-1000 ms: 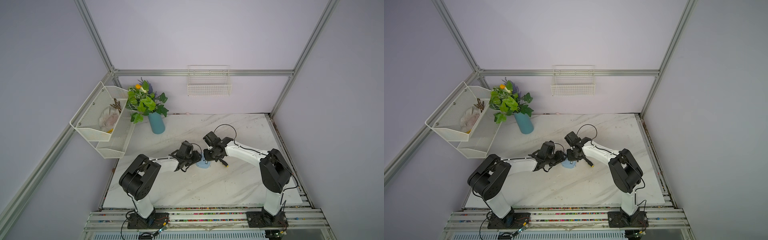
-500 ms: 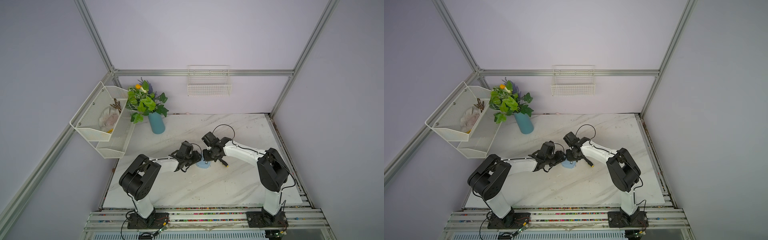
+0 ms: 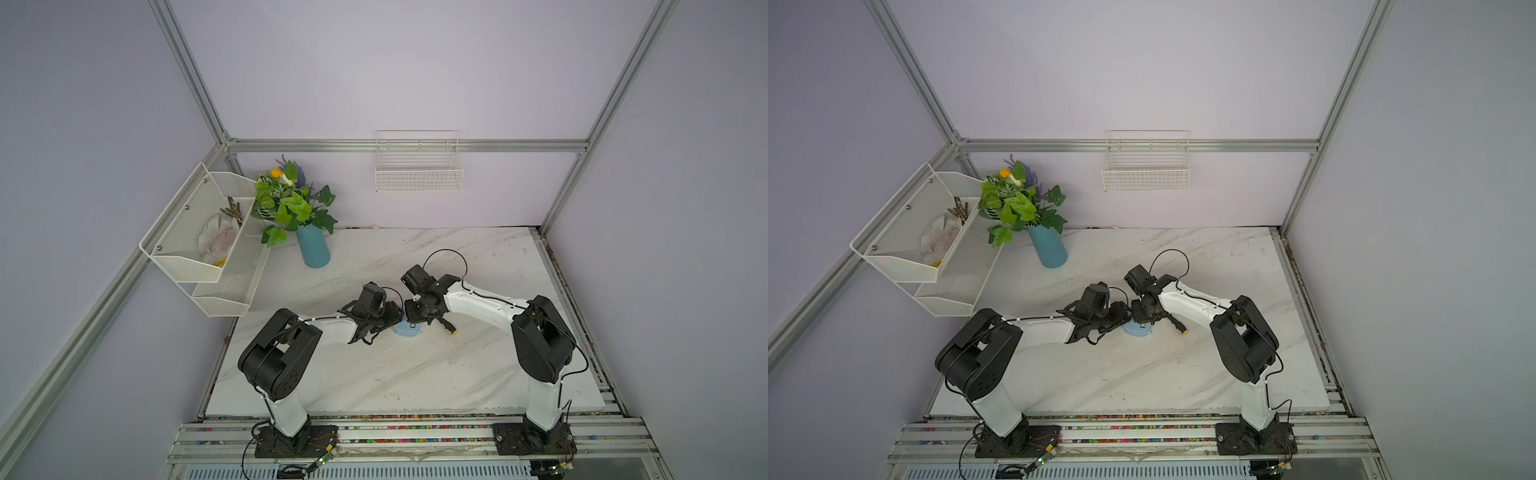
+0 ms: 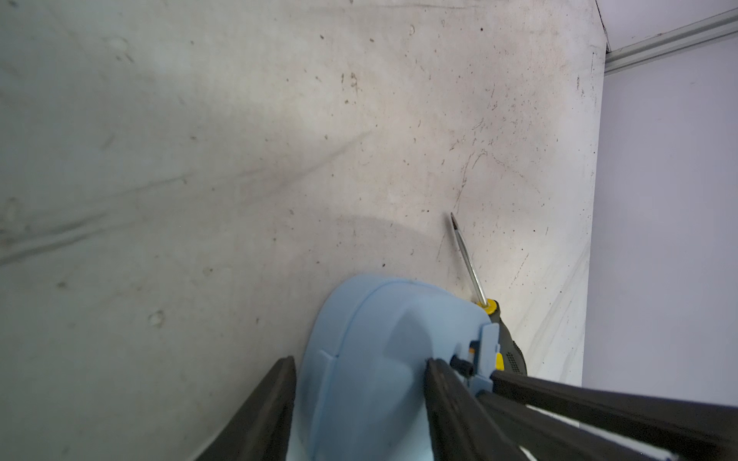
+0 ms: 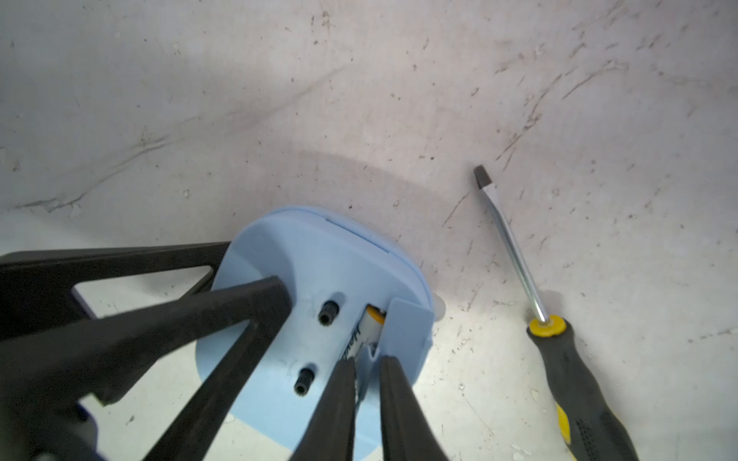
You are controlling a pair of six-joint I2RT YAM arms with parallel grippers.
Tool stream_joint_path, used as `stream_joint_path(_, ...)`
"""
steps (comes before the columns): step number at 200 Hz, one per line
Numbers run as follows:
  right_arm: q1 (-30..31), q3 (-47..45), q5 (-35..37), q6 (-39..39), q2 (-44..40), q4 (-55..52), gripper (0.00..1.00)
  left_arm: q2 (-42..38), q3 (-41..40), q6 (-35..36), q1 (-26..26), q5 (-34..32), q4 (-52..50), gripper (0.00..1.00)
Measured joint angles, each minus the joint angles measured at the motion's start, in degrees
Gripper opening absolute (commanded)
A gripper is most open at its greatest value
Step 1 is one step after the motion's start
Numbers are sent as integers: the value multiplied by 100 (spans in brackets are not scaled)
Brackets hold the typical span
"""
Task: Remove the battery from the alarm
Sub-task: Remove the cover from the alarm.
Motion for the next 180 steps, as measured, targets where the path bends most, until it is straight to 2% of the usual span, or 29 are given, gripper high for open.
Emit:
stream_joint_path(138,57,114,122,-4,116,7,18,0,-33,-17,-7,-11,59,55)
stream_joint_path(180,63,114,131,-13,120,7,12,-2,-37,-17,-9,-13,68,55)
